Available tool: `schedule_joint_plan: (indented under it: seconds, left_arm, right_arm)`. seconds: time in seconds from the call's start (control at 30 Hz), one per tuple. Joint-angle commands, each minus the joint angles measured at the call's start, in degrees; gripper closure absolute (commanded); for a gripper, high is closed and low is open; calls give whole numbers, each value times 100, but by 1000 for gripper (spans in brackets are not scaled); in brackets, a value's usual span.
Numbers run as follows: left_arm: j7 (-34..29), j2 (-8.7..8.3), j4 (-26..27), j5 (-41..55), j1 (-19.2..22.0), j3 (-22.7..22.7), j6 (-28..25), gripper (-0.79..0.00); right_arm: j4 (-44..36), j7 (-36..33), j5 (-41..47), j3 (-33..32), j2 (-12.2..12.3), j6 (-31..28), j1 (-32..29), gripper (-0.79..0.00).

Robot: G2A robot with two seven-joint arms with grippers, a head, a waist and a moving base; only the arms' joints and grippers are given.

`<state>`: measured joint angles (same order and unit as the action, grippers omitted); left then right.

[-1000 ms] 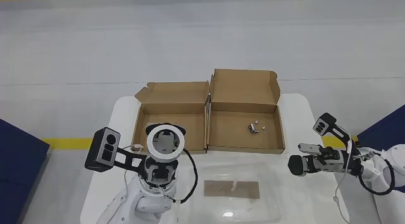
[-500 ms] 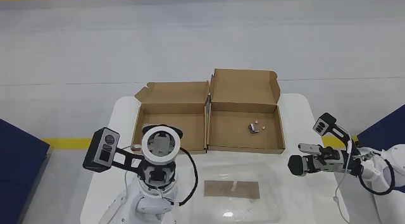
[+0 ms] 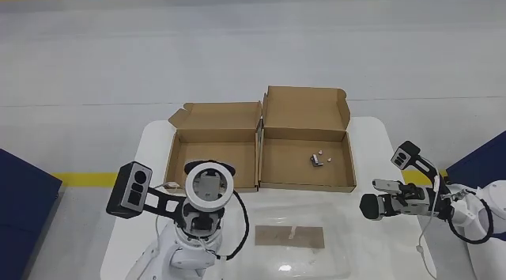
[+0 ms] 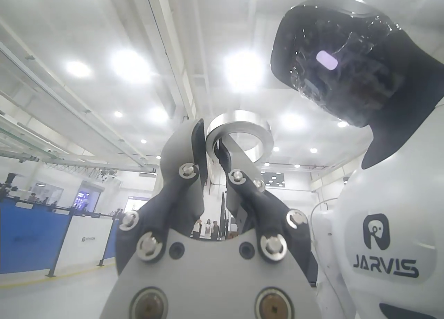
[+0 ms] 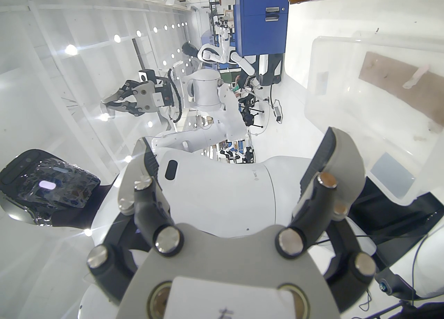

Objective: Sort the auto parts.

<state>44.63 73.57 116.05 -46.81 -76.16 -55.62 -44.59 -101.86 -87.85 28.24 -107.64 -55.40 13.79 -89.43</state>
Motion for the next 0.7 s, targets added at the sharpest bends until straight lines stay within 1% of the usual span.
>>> schedule_joint_plan:
  seconds: [0.0, 0.33, 0.43, 0.67]
  left_arm:
    - [47, 23, -8, 87, -3, 14, -6, 0]
    - [22, 105, -6, 133, -29, -25, -32, 0]
    - [-216, 104, -6, -146, -29, -104, -16, 0]
    - [-431, 112, 35, -529, -95, -210, -35, 0]
  right_arm:
    - [0, 0, 0, 0, 0, 0, 0, -785]
    - [0, 0, 0, 0, 0, 0, 0, -785]
    - [0, 0, 0, 0, 0, 0, 0, -785]
    - [0, 0, 0, 0, 0, 0, 0, -785]
